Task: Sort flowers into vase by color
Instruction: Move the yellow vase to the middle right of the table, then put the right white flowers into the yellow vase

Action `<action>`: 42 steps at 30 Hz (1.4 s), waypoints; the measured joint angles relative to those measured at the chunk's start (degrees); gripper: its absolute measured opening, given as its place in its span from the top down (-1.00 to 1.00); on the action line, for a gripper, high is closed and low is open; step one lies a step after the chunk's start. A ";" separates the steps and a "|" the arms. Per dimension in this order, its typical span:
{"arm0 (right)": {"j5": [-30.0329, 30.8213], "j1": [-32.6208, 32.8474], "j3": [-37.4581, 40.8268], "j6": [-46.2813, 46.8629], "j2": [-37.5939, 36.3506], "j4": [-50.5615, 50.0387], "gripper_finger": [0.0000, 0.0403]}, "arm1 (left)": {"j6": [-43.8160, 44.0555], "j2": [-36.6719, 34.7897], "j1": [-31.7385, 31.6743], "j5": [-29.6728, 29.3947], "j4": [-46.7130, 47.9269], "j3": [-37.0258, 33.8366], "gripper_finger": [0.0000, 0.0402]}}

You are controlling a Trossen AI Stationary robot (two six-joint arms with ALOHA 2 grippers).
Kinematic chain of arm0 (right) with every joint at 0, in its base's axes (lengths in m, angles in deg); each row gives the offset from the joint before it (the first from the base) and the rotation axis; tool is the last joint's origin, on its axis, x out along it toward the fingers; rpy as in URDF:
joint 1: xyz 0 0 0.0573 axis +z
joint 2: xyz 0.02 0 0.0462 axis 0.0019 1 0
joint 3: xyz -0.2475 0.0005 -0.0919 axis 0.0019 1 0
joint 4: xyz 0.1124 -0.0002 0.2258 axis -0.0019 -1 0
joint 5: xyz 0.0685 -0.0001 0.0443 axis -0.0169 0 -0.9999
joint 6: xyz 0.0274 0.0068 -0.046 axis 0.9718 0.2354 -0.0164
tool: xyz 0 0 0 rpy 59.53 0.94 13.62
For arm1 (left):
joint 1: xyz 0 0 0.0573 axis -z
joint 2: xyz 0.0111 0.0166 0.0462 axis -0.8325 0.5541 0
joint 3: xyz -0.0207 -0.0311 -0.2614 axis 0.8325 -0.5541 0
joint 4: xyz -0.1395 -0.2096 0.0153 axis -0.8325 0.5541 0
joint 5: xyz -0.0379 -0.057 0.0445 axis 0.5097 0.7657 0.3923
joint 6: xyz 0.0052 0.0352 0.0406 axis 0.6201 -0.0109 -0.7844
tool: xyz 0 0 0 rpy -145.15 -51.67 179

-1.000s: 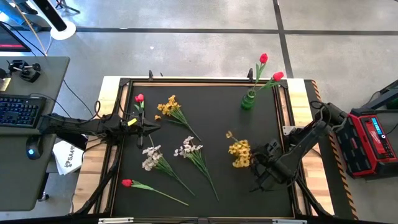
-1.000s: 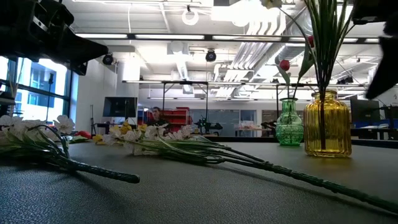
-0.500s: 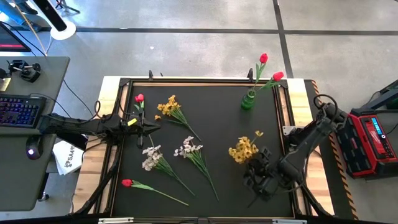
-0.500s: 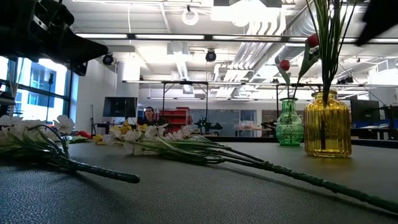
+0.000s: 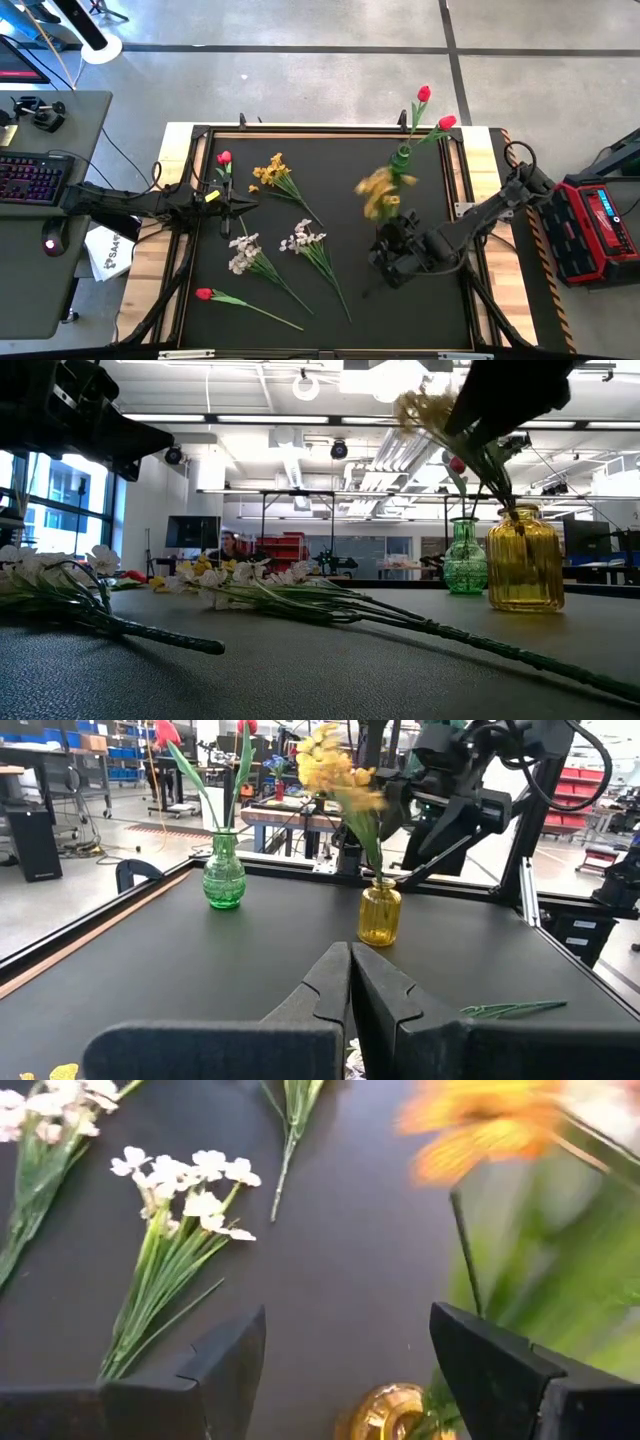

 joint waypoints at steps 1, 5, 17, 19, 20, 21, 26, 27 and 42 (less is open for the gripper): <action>-0.57 -0.37 0.00 -0.22 0.00 0.00 -0.32 | 0.00 0.00 -0.02 -0.02 0.00 0.00 1.00; -1.94 -0.89 -0.91 -0.38 0.00 -1.01 -0.32 | 0.00 0.02 -0.01 -0.02 0.00 0.00 1.00; -9.72 2.52 -15.44 -6.41 -0.04 -2.36 -0.32 | 0.48 0.02 0.00 -0.01 -0.02 0.00 1.00; -14.42 3.49 -17.07 -9.83 0.45 0.78 -0.32 | 0.48 0.02 -0.02 -0.02 -0.02 0.00 1.00; -16.53 4.02 -17.86 -11.79 1.17 2.79 -0.32 | 0.49 0.02 -0.02 -0.01 -0.02 0.00 1.00; -18.39 4.49 -18.57 -13.62 2.08 4.62 -0.32 | 0.48 0.02 -0.02 -0.02 -0.02 0.00 1.00; -22.50 5.51 -21.69 -20.36 9.44 10.91 -0.32 | 0.48 0.00 -0.02 -0.02 -0.02 0.00 1.00; -22.42 5.44 -21.93 -21.68 11.26 11.90 -0.32 | 0.48 0.00 -0.01 -0.02 0.00 0.00 1.00; -13.26 5.61 -22.43 -7.31 33.27 14.09 -0.32 | 0.50 0.02 0.00 0.00 4.31 -0.02 1.00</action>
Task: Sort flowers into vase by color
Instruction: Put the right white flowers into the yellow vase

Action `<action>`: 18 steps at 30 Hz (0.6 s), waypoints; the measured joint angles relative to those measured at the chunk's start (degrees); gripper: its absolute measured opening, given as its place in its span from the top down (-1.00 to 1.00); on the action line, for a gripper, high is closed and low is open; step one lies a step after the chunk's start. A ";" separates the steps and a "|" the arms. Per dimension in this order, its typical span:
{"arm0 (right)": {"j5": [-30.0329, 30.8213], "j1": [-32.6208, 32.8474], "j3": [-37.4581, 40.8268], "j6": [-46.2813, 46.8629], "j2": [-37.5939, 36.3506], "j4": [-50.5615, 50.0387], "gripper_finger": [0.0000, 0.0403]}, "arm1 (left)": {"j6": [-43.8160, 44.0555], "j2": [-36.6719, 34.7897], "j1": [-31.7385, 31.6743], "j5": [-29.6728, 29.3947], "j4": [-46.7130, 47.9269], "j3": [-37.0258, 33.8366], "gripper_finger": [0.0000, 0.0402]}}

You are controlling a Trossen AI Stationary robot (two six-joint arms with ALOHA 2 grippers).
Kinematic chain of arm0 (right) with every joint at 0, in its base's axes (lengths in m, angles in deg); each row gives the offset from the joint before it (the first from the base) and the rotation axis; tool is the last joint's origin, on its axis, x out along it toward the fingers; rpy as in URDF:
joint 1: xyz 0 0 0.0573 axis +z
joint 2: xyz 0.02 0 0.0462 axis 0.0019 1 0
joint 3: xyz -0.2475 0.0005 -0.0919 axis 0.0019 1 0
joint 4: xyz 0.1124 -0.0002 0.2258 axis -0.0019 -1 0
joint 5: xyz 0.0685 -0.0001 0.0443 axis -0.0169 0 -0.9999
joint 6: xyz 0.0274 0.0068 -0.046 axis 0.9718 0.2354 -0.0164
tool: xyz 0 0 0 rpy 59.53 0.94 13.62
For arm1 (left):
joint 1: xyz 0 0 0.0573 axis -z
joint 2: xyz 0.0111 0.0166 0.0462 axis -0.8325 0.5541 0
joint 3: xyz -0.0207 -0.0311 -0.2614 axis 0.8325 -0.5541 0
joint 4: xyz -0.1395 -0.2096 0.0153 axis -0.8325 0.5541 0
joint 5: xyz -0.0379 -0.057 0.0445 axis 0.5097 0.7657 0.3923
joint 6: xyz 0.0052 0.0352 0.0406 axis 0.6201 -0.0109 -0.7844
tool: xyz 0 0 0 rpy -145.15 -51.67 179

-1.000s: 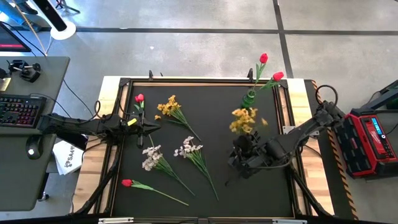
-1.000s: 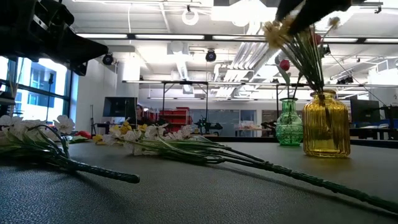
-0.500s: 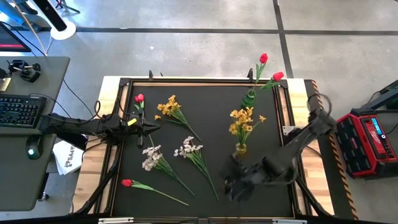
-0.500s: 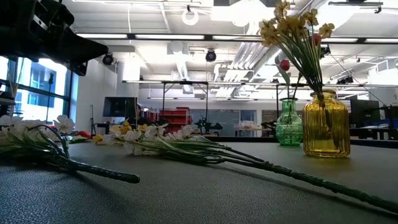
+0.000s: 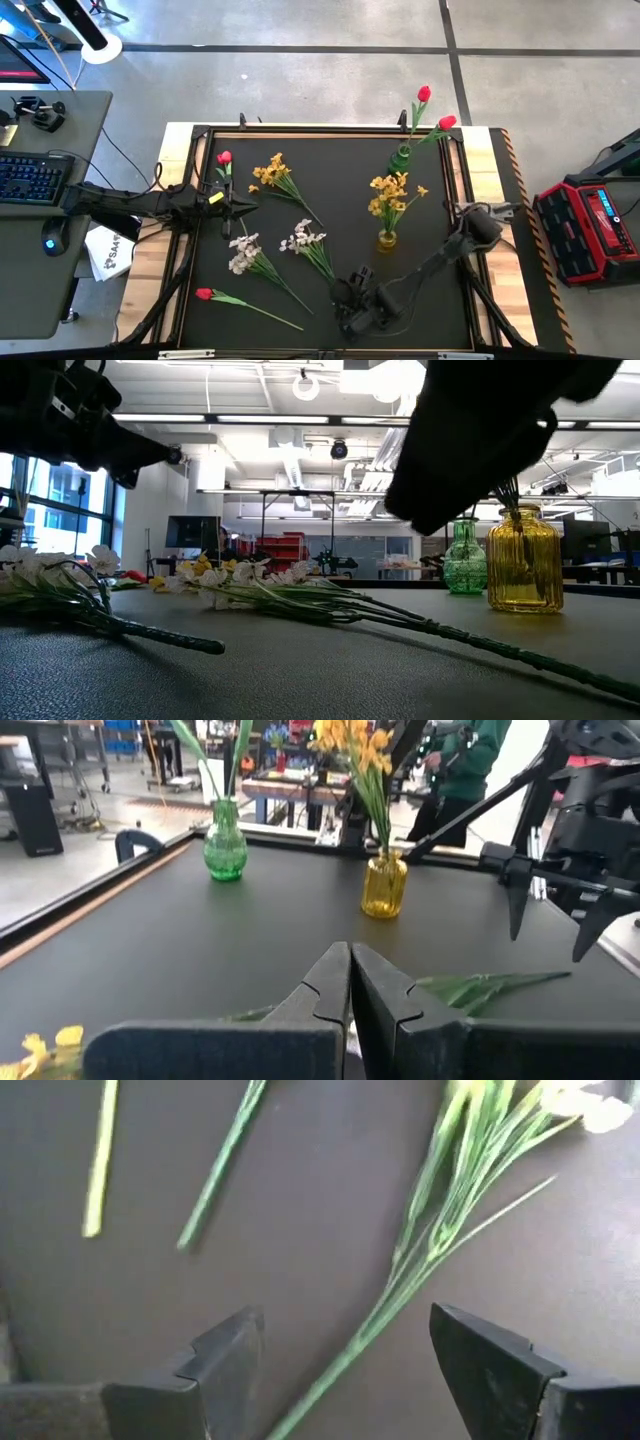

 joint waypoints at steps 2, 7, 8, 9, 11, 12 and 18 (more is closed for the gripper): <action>4.46 0.08 0.00 1.87 2.13 0.05 -0.32 | 0.02 -0.01 0.00 0.00 0.92 -0.02 1.00; 8.93 -1.02 0.02 4.11 5.55 0.24 -0.31 | 0.00 0.00 0.00 0.00 1.45 -0.02 1.00; 9.40 -1.20 0.02 3.73 5.72 0.63 -0.30 | 0.01 0.00 -0.02 0.00 1.44 -0.02 1.00; 10.09 -1.36 0.02 3.15 5.77 0.70 -0.29 | 0.00 -0.02 -0.01 0.00 1.44 -0.02 1.00; 10.82 -1.53 0.02 1.78 5.61 0.27 -0.24 | 0.02 0.00 -0.02 0.00 1.44 -0.02 1.00; 10.95 -1.81 0.02 1.38 5.49 -0.57 -0.21 | 0.02 0.00 -0.02 0.00 1.42 -0.02 1.00; 6.32 -4.73 0.02 -2.52 5.37 -0.16 -0.01 | 1.54 0.00 -0.02 0.00 1.42 -0.02 1.00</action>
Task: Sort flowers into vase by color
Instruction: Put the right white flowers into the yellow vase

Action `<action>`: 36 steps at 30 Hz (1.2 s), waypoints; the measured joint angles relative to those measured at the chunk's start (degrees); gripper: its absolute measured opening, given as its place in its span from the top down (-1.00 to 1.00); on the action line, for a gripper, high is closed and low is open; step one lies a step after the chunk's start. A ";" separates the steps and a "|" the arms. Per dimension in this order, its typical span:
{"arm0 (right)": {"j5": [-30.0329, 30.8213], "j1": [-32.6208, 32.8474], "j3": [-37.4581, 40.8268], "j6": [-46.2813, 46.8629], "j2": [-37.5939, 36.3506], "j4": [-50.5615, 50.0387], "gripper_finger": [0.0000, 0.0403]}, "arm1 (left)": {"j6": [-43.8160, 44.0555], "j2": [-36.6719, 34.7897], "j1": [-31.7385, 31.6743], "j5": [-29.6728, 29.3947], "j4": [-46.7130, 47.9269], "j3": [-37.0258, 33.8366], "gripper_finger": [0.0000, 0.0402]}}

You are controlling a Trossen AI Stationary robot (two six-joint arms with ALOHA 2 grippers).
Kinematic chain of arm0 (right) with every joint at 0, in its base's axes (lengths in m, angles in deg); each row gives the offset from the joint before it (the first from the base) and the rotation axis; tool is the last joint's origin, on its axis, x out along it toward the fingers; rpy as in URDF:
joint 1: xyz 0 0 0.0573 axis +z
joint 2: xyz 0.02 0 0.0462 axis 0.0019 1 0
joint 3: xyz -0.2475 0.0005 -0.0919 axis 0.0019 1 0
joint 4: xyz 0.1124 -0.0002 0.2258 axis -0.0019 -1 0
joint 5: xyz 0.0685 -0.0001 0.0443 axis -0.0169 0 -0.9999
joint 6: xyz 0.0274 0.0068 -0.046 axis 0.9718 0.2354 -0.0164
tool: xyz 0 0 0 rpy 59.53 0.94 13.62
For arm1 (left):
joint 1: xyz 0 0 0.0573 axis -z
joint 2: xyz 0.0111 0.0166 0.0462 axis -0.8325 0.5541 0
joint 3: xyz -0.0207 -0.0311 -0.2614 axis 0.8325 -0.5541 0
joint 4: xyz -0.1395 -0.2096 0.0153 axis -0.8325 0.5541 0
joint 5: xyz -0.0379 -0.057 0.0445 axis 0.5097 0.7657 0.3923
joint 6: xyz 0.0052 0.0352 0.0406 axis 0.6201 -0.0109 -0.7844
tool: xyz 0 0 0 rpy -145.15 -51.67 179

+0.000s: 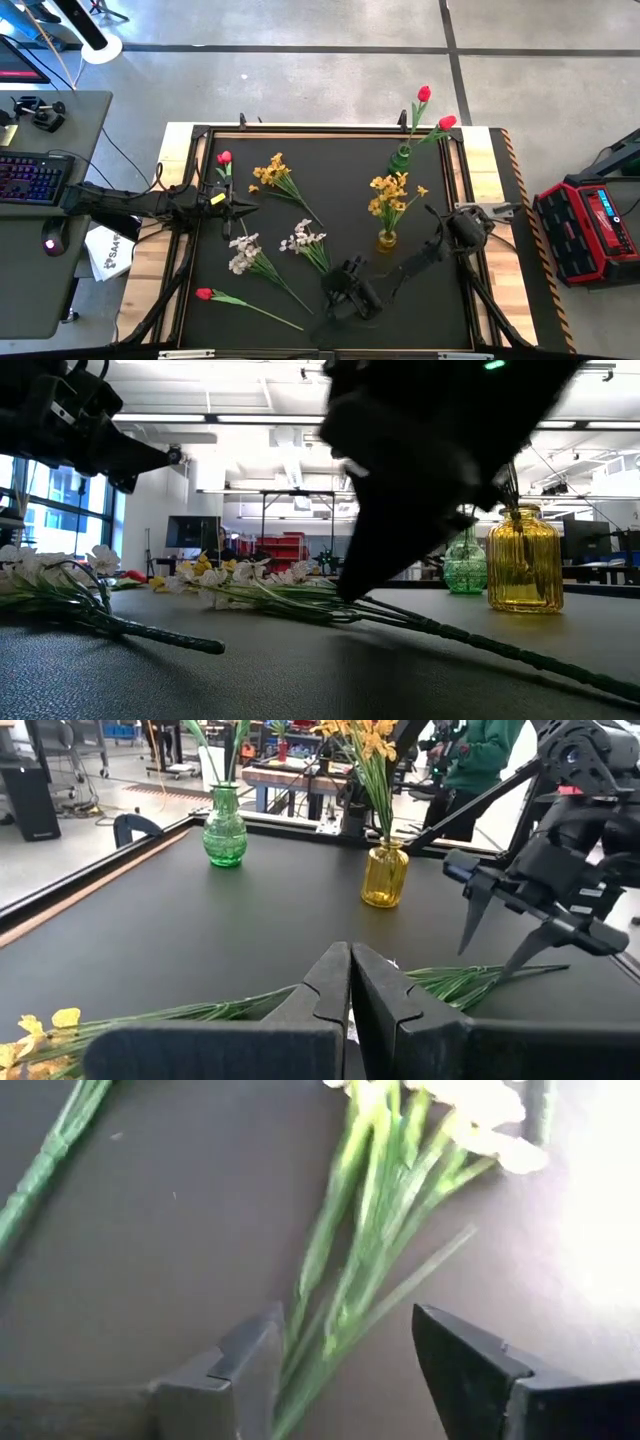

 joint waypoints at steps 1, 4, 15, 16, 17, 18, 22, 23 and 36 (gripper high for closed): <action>-0.86 -0.48 0.00 -1.51 0.00 0.67 0.02 | 0.09 0.00 0.01 0.00 0.05 0.00 1.00; -4.13 -1.24 0.00 -4.07 0.00 0.99 0.11 | 0.36 -0.02 0.00 -0.01 0.15 0.00 1.00; -7.26 0.33 7.94 6.14 -4.16 -0.98 0.48 | 2.08 0.00 0.02 -0.02 -1.01 -2.49 1.00; -7.71 0.66 8.92 6.96 -5.12 -1.71 0.52 | 2.46 0.00 0.01 -0.01 -1.11 -2.49 1.00; -8.20 0.96 9.79 7.66 -6.14 -2.31 0.57 | 2.65 0.00 0.00 -0.02 -1.10 -2.49 1.00; -8.12 1.32 10.57 8.43 -7.22 -2.83 0.63 | 2.92 -0.02 0.01 -0.02 -1.14 -2.49 1.00; -8.07 2.01 13.42 10.91 -11.55 -2.39 0.84 | 3.26 0.00 0.00 -0.11 -1.46 -2.49 1.00; -8.08 2.03 14.08 11.41 -12.00 -2.05 0.89 | 3.47 -0.02 0.00 -0.23 -1.51 -2.49 1.00; -7.35 -0.02 15.06 9.22 -11.49 7.19 0.36 | 3.97 -0.02 0.00 -0.44 -1.51 -2.49 1.00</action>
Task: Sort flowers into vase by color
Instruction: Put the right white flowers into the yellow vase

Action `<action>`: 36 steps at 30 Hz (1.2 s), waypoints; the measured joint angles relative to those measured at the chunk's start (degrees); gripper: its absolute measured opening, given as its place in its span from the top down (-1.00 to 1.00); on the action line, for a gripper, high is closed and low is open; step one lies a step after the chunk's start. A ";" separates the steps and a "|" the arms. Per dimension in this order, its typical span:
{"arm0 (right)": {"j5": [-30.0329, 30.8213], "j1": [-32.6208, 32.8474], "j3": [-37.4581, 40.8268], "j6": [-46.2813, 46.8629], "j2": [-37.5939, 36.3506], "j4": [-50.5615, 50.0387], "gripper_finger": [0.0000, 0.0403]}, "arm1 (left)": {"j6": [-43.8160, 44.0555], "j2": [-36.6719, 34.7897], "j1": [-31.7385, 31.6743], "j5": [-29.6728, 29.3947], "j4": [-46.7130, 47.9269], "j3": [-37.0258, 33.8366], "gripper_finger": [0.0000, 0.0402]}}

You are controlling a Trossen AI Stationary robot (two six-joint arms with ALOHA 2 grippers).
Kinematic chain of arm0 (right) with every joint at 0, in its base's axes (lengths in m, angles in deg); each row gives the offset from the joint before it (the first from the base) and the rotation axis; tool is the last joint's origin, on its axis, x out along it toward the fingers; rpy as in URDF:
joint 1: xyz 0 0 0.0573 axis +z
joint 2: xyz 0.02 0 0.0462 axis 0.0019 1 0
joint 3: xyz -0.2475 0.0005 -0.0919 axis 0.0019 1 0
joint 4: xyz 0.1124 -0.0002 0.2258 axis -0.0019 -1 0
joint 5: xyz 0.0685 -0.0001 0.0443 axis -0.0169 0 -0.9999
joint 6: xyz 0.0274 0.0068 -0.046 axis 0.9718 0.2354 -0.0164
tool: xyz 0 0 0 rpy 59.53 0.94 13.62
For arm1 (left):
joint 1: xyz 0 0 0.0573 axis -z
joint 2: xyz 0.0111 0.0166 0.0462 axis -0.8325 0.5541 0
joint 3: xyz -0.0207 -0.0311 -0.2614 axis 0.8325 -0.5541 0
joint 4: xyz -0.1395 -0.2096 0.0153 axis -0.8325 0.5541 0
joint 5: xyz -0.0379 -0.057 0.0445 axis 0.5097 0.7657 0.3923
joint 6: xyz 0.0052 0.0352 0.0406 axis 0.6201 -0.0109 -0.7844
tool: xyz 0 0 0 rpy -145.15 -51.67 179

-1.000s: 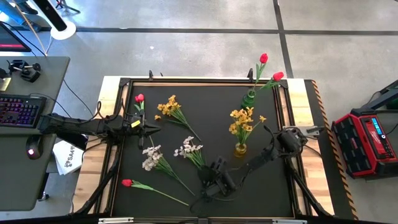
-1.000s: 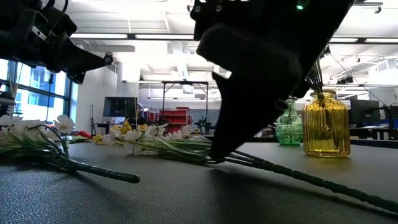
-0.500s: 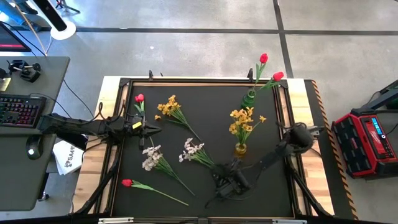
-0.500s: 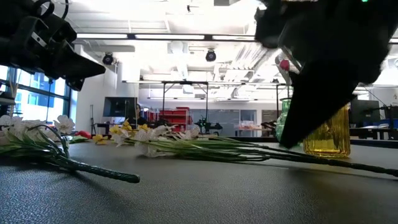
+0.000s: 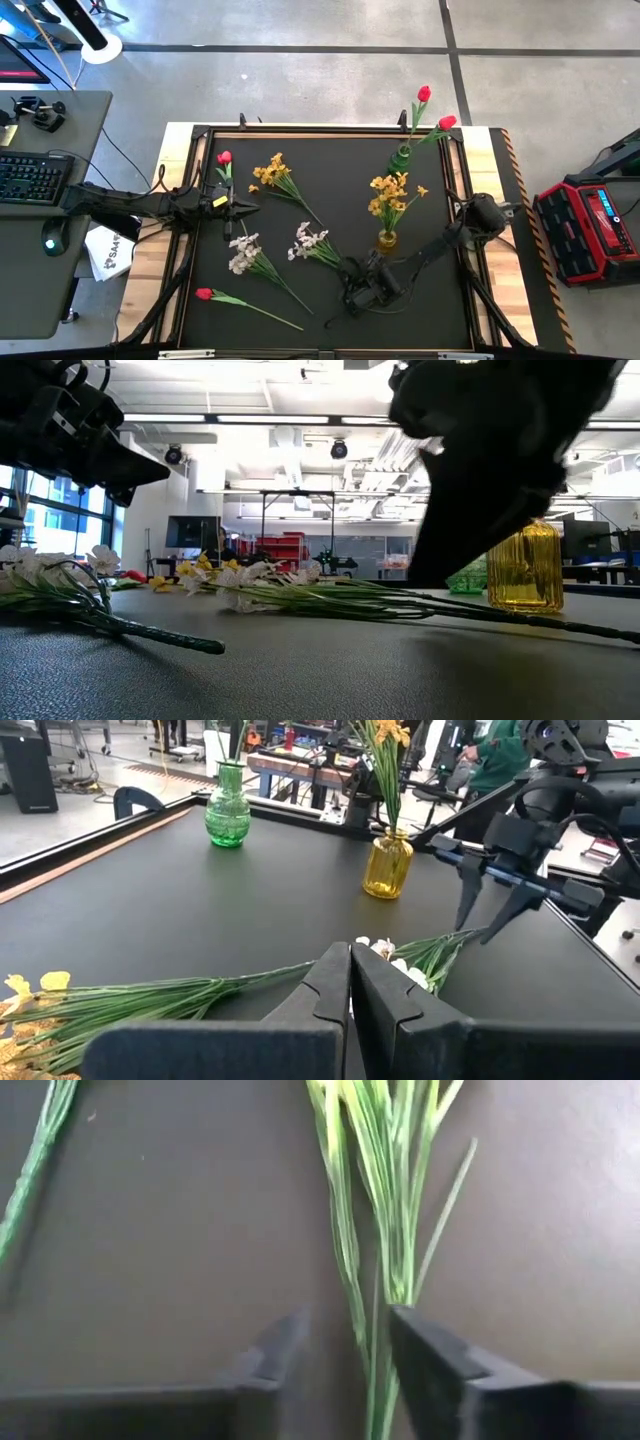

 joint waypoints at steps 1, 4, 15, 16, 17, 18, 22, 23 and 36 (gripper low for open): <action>0.70 -0.08 0.00 -1.00 0.37 0.62 0.24 | 0.02 0.00 0.02 0.00 0.02 0.00 1.00; 4.13 -0.02 -0.04 -1.14 1.31 0.63 -0.09 | -0.02 0.00 0.01 0.00 0.02 0.00 1.00; 3.11 -2.49 -0.15 -4.10 5.32 5.51 -0.02 | -0.07 0.00 0.01 0.00 0.31 0.00 1.00; 2.60 -2.78 -0.17 -4.43 5.32 5.65 0.06 | -0.07 0.00 0.02 0.00 0.29 0.00 1.00; 2.29 -3.01 -0.20 -4.78 5.32 5.76 0.14 | -0.07 0.00 0.01 0.00 0.28 0.00 1.00; 2.25 -3.22 -0.22 -5.18 5.32 5.80 0.23 | -0.07 0.00 0.00 0.00 0.31 0.00 1.00; 2.17 -3.68 -0.22 -5.58 5.37 5.68 0.63 | -0.04 0.00 0.00 0.00 0.33 0.00 1.00; 2.37 -3.69 -0.22 -5.58 5.38 5.53 0.73 | -0.04 0.00 0.01 0.01 0.35 0.00 1.00; 17.22 0.75 0.02 -0.25 4.99 7.36 0.97 | -0.22 0.02 0.03 0.80 -0.48 0.00 1.00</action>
